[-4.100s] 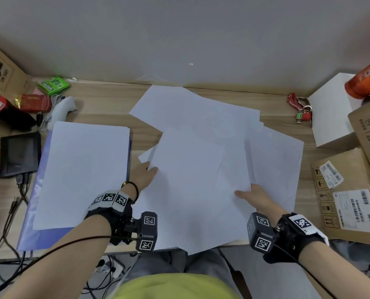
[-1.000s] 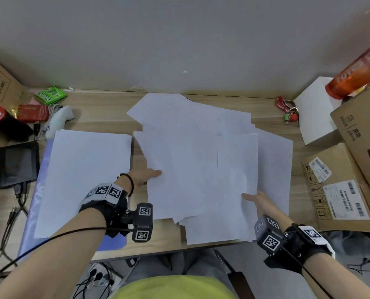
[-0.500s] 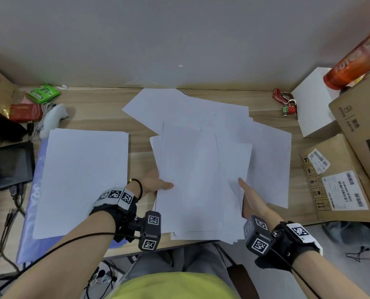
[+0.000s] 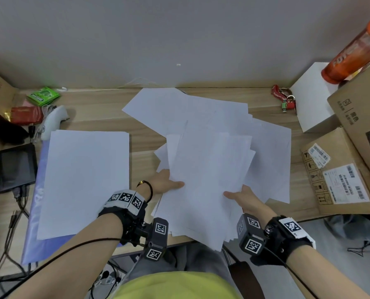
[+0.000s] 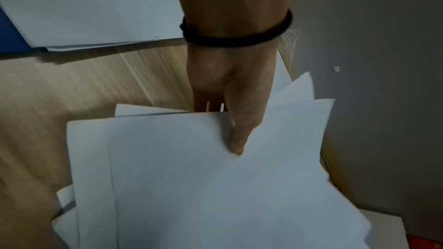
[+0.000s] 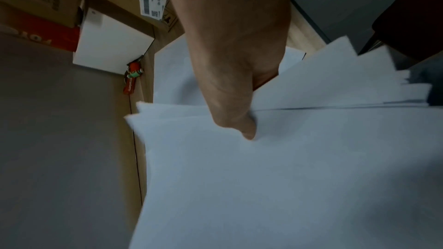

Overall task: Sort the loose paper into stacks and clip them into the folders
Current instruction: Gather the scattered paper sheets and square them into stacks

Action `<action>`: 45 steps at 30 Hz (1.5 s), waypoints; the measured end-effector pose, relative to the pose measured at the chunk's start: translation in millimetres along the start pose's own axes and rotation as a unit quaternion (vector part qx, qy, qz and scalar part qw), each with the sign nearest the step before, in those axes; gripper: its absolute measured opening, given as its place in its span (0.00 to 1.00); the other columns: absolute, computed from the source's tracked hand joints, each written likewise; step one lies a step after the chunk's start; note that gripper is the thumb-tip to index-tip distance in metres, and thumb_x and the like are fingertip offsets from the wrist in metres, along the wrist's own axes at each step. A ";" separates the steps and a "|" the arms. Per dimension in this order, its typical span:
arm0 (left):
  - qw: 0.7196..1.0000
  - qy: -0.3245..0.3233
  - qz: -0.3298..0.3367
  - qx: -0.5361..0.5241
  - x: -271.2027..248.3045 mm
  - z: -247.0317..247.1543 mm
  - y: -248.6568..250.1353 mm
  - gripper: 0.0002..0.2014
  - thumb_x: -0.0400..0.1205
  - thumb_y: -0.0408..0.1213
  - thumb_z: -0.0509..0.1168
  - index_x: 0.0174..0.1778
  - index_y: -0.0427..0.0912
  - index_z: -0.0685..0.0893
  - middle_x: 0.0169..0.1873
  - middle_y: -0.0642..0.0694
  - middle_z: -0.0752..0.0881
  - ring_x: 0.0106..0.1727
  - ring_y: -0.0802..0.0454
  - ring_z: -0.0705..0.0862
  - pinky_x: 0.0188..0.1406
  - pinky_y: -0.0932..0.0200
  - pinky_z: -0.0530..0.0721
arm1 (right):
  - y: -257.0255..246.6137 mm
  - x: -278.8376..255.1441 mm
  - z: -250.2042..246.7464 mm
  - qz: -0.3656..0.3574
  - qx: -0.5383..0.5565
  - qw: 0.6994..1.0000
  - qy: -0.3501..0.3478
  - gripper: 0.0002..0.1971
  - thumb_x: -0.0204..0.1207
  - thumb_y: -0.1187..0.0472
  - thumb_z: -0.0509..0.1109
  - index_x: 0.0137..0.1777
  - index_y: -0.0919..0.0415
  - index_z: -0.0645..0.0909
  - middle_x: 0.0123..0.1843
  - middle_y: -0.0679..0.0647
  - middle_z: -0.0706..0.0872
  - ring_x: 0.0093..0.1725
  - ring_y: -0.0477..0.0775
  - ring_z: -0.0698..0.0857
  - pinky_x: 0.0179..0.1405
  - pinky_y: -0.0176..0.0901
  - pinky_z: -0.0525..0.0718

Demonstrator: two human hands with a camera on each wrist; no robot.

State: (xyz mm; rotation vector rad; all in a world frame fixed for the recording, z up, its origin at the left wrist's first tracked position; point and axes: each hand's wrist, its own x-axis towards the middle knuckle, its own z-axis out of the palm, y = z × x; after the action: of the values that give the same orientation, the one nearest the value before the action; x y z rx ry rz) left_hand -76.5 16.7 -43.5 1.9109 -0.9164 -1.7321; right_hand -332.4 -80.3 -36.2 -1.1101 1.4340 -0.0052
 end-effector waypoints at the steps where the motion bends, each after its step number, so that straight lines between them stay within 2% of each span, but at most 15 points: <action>1: 1.000 0.005 0.017 -0.025 -3.8 0.1 4.4 0.30 0.76 0.50 0.72 0.73 0.46 0.75 0.66 0.48 0.83 0.66 0.49 0.82 0.70 0.50 0.78 | -1.7 -5.3 -3.2 -0.016 0.011 1.000 -0.017 0.15 0.78 0.68 0.70 0.64 0.64 0.78 0.58 0.54 0.86 0.47 0.44 0.88 0.45 0.35 0.86; 3: 0.996 0.012 0.052 -0.070 -9.4 -1.3 10.7 0.28 0.79 0.40 0.72 0.75 0.45 0.72 0.67 0.49 0.82 0.67 0.51 0.81 0.70 0.52 0.78 | -4.3 -15.3 -11.6 -0.043 0.047 0.997 -0.045 0.14 0.78 0.69 0.69 0.63 0.62 0.78 0.57 0.52 0.86 0.44 0.38 0.87 0.41 0.26 0.83; 6: 0.989 0.009 0.101 -0.106 -14.7 -2.4 18.7 0.31 0.75 0.37 0.75 0.73 0.49 0.71 0.65 0.54 0.82 0.65 0.57 0.82 0.68 0.55 0.80 | -3.4 -25.4 -24.7 -0.093 0.106 0.987 -0.079 0.29 0.63 0.57 0.83 0.65 0.64 0.80 0.59 0.54 0.89 0.57 0.52 0.88 0.60 0.43 0.85; 9: 0.981 0.036 0.131 -0.141 -19.9 -4.6 29.6 0.38 0.71 0.39 0.79 0.74 0.52 0.67 0.65 0.56 0.82 0.65 0.59 0.82 0.64 0.59 0.81 | -10.2 -33.7 -28.6 -0.126 0.143 0.977 -0.100 0.44 0.42 0.45 0.89 0.59 0.64 0.82 0.55 0.55 0.91 0.55 0.53 0.89 0.50 0.39 0.87; 14: 0.964 0.092 0.184 -0.170 -37.5 -26.7 53.4 0.25 0.72 0.42 0.78 0.66 0.47 0.82 0.59 0.54 0.88 0.60 0.57 0.87 0.66 0.50 0.82 | -47.5 -41.7 -24.1 -0.189 0.130 0.970 -0.080 0.45 0.38 0.42 0.89 0.56 0.64 0.83 0.52 0.55 0.92 0.53 0.55 0.90 0.52 0.42 0.87; 17: 0.942 0.146 0.241 -0.183 -56.2 -40.9 70.2 0.20 0.74 0.38 0.77 0.61 0.49 0.84 0.57 0.54 0.89 0.58 0.58 0.88 0.60 0.57 0.84 | -78.2 -50.2 -17.6 -0.216 0.128 0.966 -0.065 0.46 0.43 0.41 0.88 0.61 0.65 0.81 0.57 0.56 0.90 0.60 0.57 0.87 0.66 0.52 0.80; 19: 0.925 0.185 0.274 -0.187 -67.1 -50.0 74.3 0.17 0.74 0.35 0.76 0.59 0.48 0.85 0.55 0.52 0.90 0.56 0.57 0.89 0.56 0.59 0.85 | -95.0 -56.3 -10.7 -0.240 0.137 0.959 -0.057 0.39 0.56 0.46 0.84 0.66 0.66 0.79 0.62 0.57 0.88 0.64 0.57 0.85 0.70 0.53 0.76; 22: 0.917 0.206 0.280 -0.194 -74.1 -59.1 64.2 0.19 0.73 0.34 0.77 0.61 0.46 0.84 0.55 0.52 0.90 0.56 0.56 0.88 0.57 0.58 0.85 | -108.5 -58.6 5.4 -0.262 0.120 0.956 -0.057 0.20 0.76 0.62 0.71 0.69 0.56 0.76 0.64 0.49 0.86 0.62 0.42 0.85 0.61 0.37 0.78; 24: 0.922 0.205 0.267 -0.191 -74.0 -58.1 53.0 0.21 0.72 0.35 0.78 0.61 0.48 0.83 0.56 0.53 0.89 0.58 0.57 0.87 0.58 0.59 0.84 | -109.5 -56.2 16.9 -0.253 0.102 0.961 -0.055 0.15 0.80 0.67 0.66 0.62 0.49 0.77 0.58 0.41 0.86 0.54 0.31 0.84 0.50 0.29 0.74; 29: 0.914 0.244 0.250 -0.206 -70.3 -48.6 41.9 0.19 0.71 0.40 0.79 0.57 0.50 0.85 0.53 0.50 0.89 0.57 0.53 0.87 0.51 0.62 0.85 | -108.7 -46.4 32.6 -0.237 0.084 0.968 0.004 0.16 0.80 0.72 0.61 0.63 0.56 0.75 0.62 0.52 0.80 0.68 0.52 0.75 0.57 0.39 0.70; 32: 0.910 0.234 0.257 -0.227 -80.5 -54.2 53.9 0.18 0.70 0.41 0.80 0.54 0.53 0.86 0.48 0.57 0.91 0.52 0.59 0.89 0.53 0.61 0.86 | -124.3 -52.0 33.0 -0.254 0.092 0.962 0.026 0.19 0.79 0.71 0.60 0.67 0.55 0.74 0.62 0.48 0.82 0.64 0.49 0.77 0.56 0.41 0.70; 35: 0.898 0.231 0.280 -0.249 -89.0 -63.2 61.7 0.13 0.71 0.35 0.79 0.48 0.52 0.87 0.43 0.59 0.92 0.47 0.62 0.90 0.45 0.67 0.87 | -137.1 -58.8 32.8 -0.288 0.120 0.950 0.036 0.22 0.74 0.75 0.58 0.61 0.51 0.77 0.57 0.47 0.84 0.58 0.49 0.81 0.56 0.44 0.78; 39: 0.912 0.222 0.258 -0.227 -81.6 -61.6 38.5 0.23 0.71 0.35 0.79 0.62 0.44 0.82 0.55 0.51 0.90 0.55 0.54 0.89 0.56 0.53 0.87 | -125.6 -53.6 42.8 -0.252 0.089 0.963 0.034 0.25 0.71 0.79 0.55 0.64 0.59 0.77 0.60 0.52 0.86 0.61 0.54 0.82 0.59 0.46 0.79; 43: 0.931 0.217 0.200 -0.215 -71.3 -52.2 6.6 0.23 0.78 0.32 0.71 0.70 0.44 0.76 0.60 0.50 0.86 0.61 0.50 0.85 0.62 0.48 0.84 | -100.8 -50.6 51.8 -0.171 0.060 0.983 0.011 0.24 0.73 0.78 0.55 0.66 0.61 0.76 0.59 0.50 0.85 0.55 0.43 0.81 0.44 0.32 0.72; 45: 0.932 0.221 0.195 -0.210 -70.0 -48.9 6.4 0.19 0.81 0.33 0.68 0.69 0.44 0.78 0.59 0.50 0.86 0.61 0.50 0.85 0.62 0.50 0.84 | -92.9 -46.2 54.0 -0.156 0.054 0.986 0.011 0.24 0.76 0.76 0.54 0.69 0.59 0.76 0.63 0.50 0.83 0.57 0.44 0.80 0.48 0.35 0.73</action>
State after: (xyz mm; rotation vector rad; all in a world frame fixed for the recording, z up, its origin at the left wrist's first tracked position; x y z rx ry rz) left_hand -31.0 54.6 18.3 1.6003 -0.6338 -1.0935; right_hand -245.7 -70.3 41.7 -1.2364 1.2507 -0.3160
